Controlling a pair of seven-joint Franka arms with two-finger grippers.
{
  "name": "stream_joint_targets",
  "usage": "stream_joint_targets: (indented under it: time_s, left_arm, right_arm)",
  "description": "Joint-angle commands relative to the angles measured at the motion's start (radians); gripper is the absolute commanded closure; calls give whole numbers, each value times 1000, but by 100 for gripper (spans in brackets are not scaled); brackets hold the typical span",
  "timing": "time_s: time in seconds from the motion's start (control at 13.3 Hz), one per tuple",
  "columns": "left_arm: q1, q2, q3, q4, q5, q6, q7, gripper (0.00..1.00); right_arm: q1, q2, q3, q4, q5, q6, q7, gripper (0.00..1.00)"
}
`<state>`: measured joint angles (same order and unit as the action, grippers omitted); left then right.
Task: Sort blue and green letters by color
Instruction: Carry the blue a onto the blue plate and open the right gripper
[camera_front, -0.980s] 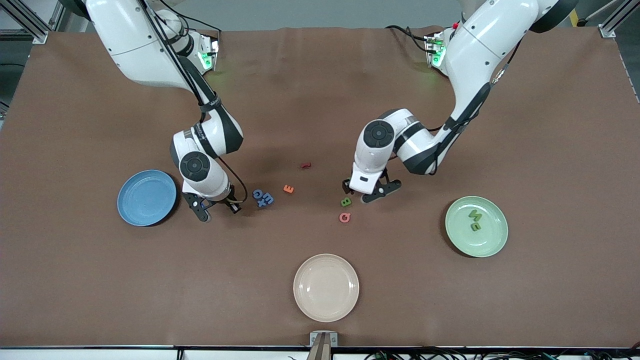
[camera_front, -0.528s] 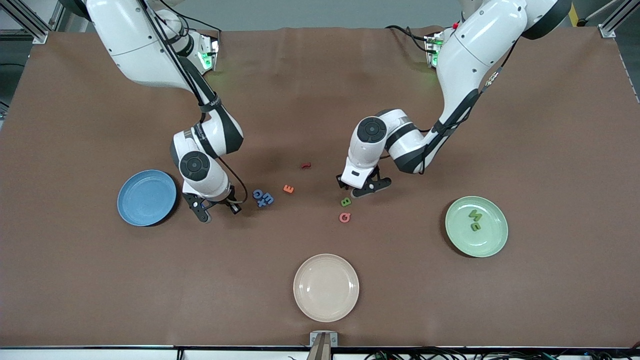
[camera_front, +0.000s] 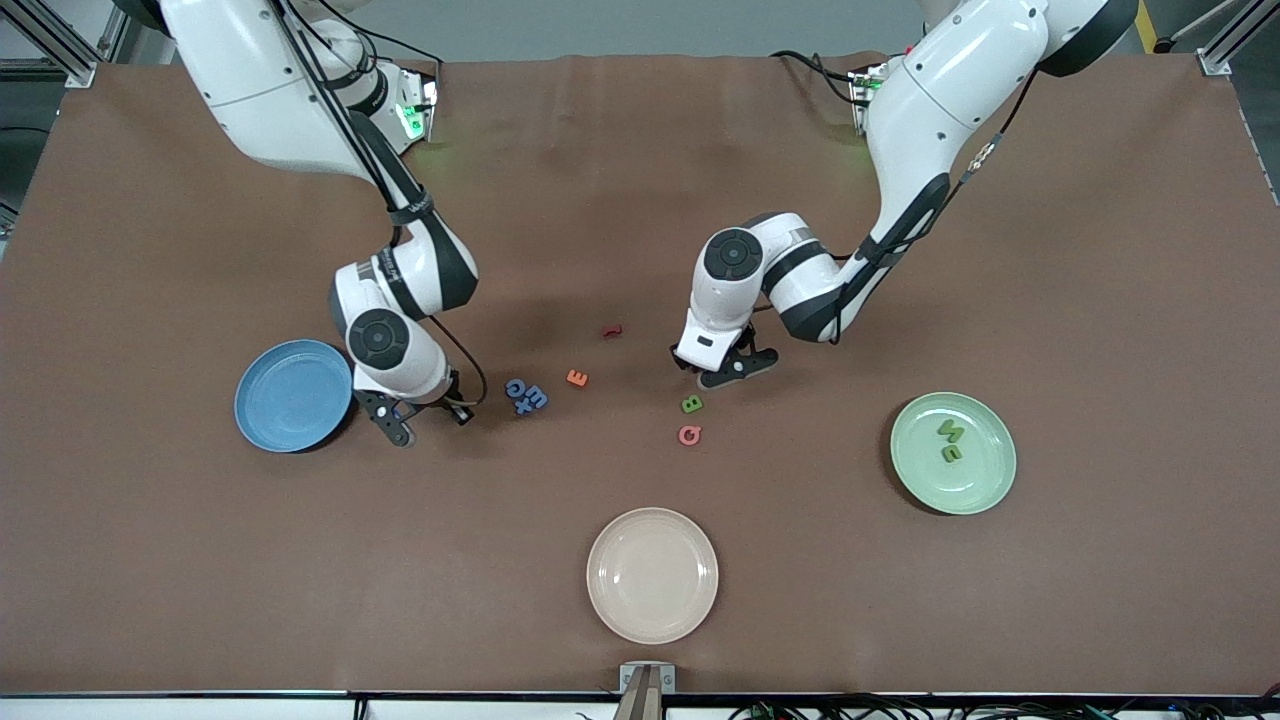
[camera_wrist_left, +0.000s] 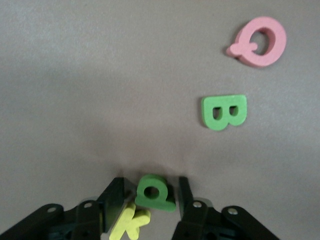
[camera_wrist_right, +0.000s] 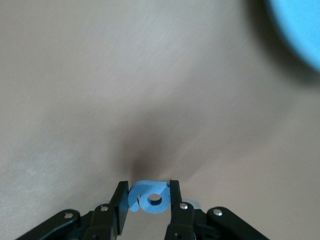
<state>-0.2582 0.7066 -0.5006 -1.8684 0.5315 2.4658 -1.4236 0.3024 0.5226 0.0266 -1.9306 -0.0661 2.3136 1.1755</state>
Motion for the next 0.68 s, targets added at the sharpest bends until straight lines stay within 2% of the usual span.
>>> stream_joint_targets:
  time_s: [0.0, 0.15, 0.23, 0.6]
  left_arm:
    - [-7, -10, -3, -26, 18, -54, -34, 64]
    - [-6, -6, -3, -20, 18, -57, -32, 82]
    - [0, -7, -3, -17, 18, -57, -31, 88]
    - [30, -51, -1, 12, 8, -65, -32, 93]
  right_arm:
    - [-84, -133, 15, -47, -12, -127, -190, 85]
    - [-155, -197, 13, -77, -12, -166, -374, 85]
    - [-193, -213, 13, -86, -12, -171, -469, 85]
    - [-382, -205, 13, -87, -14, -148, -985, 83]
